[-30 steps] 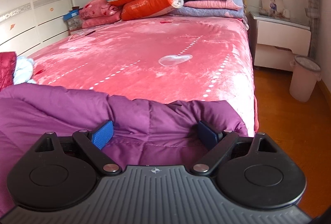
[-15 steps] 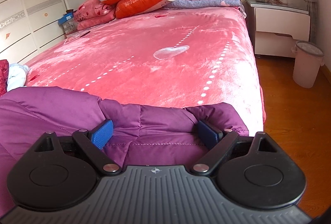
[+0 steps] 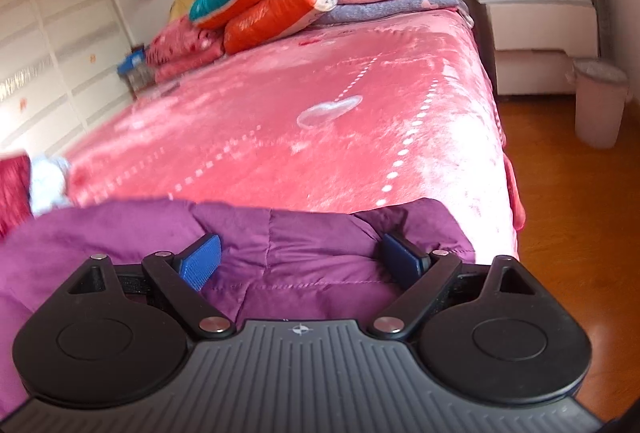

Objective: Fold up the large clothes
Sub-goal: 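Push the folded jacket's edge with both tools to tidy the bundle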

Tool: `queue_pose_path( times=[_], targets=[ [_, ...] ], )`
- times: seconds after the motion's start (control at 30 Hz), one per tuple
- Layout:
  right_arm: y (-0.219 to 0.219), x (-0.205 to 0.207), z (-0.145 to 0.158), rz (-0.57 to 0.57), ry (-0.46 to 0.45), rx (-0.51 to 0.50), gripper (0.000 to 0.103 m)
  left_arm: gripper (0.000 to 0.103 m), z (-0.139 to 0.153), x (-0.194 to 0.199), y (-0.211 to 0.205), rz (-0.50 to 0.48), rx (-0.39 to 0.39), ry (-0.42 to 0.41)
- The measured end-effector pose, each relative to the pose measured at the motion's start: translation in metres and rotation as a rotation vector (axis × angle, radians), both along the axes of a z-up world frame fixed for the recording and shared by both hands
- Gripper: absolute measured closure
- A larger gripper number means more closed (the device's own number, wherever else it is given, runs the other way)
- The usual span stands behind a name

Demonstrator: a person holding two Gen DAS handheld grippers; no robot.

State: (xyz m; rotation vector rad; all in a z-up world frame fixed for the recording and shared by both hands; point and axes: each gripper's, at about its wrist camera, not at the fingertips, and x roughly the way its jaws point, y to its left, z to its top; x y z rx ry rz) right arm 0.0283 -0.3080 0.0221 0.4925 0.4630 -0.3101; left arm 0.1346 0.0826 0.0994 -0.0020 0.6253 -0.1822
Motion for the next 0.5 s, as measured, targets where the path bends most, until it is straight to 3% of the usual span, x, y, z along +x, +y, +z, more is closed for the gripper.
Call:
queue_pose_path(
  times=[0.17, 0.27, 0.5],
  targets=[
    [-0.014, -0.024, 0.021, -0.095, -0.064, 0.088, 0.0, 0.008, 0.04, -0.039, -0.031, -0.051, 0.001, -0.087],
    [-0.013, -0.03, 0.03, -0.112, -0.084, 0.087, 0.0, 0.005, 0.048, -0.053, -0.061, -0.092, 0.005, -0.091],
    [0.021, -0.014, 0.033, -0.009, -0.061, -0.021, 0.0, 0.005, 0.02, -0.058, -0.128, -0.168, 0.069, -0.025]
  ],
)
